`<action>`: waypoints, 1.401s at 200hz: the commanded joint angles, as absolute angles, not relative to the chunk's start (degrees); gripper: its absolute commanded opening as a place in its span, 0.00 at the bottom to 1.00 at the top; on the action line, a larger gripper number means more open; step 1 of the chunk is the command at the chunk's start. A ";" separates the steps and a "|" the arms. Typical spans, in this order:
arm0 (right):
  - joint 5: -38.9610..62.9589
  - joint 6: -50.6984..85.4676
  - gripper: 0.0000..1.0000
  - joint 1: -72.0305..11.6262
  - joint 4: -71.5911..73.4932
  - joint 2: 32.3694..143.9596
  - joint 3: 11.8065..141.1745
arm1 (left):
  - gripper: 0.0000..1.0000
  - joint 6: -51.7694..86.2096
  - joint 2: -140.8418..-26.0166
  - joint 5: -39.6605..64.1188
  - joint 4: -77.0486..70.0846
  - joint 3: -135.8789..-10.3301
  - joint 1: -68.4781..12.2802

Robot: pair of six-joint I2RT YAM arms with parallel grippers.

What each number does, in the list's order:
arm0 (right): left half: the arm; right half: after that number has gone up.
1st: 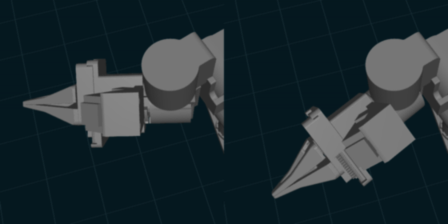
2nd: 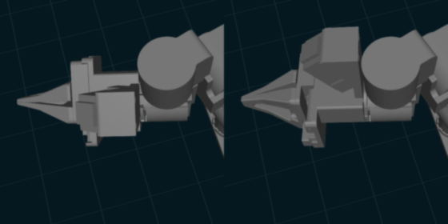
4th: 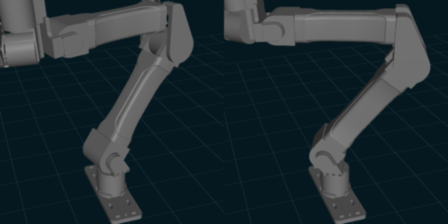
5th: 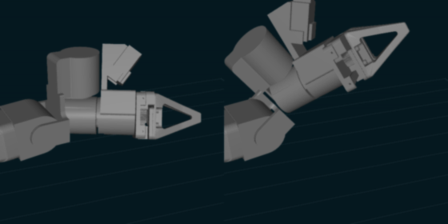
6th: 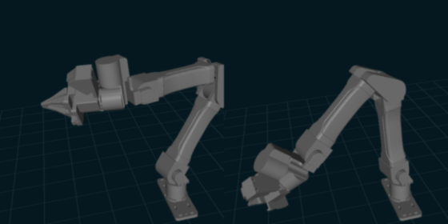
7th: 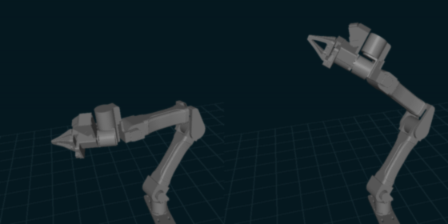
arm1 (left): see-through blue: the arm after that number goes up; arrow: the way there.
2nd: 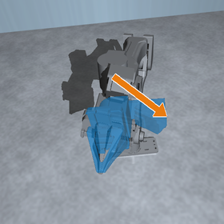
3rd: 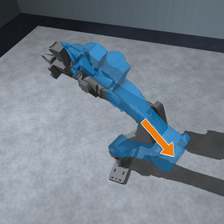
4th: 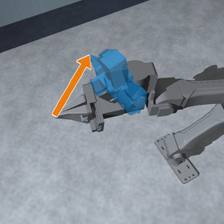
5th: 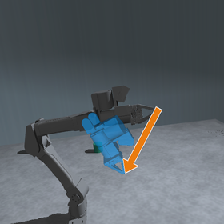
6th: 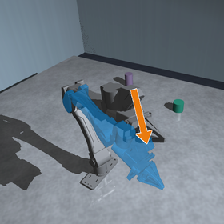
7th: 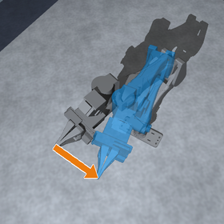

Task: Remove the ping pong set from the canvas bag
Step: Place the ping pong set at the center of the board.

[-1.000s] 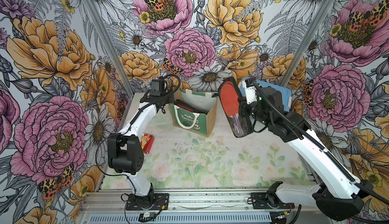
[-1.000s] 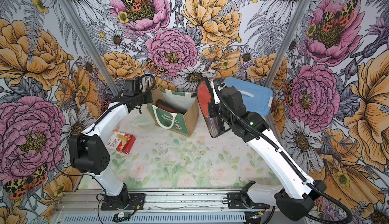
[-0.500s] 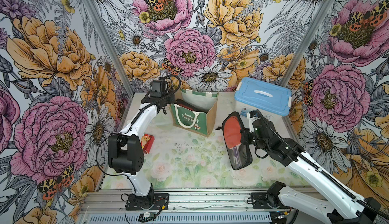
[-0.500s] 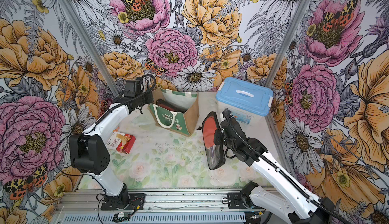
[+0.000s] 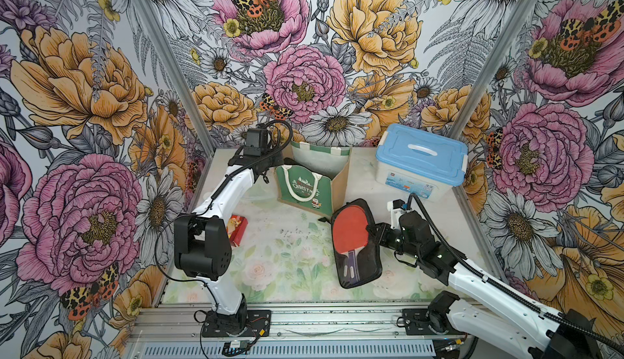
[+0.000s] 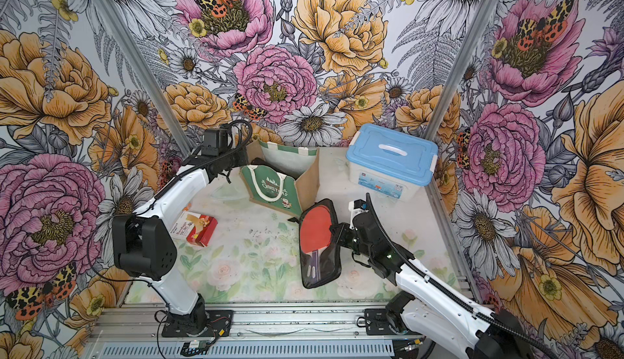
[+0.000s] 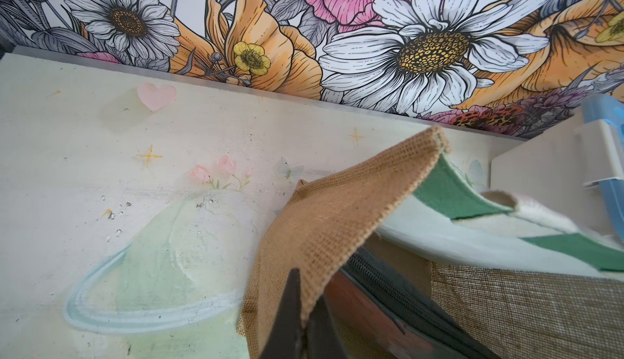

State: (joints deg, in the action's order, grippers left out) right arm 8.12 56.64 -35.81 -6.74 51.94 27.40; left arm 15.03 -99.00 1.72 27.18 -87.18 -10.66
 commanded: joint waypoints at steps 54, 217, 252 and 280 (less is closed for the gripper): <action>2.98 64.40 0.00 -43.50 20.76 59.92 24.35 | 0.00 14.26 -99.58 3.95 25.68 -87.75 -11.58; -4.12 66.65 0.16 -53.17 49.72 90.10 26.27 | 0.00 12.01 -99.69 6.41 25.76 -88.11 -12.21; -4.52 67.50 0.18 -53.19 53.26 93.65 26.42 | 0.00 10.24 -98.65 7.43 25.76 -87.40 -12.19; -4.72 67.61 0.28 -53.18 53.78 95.57 27.44 | 0.00 9.51 -98.09 7.54 25.81 -86.71 -12.19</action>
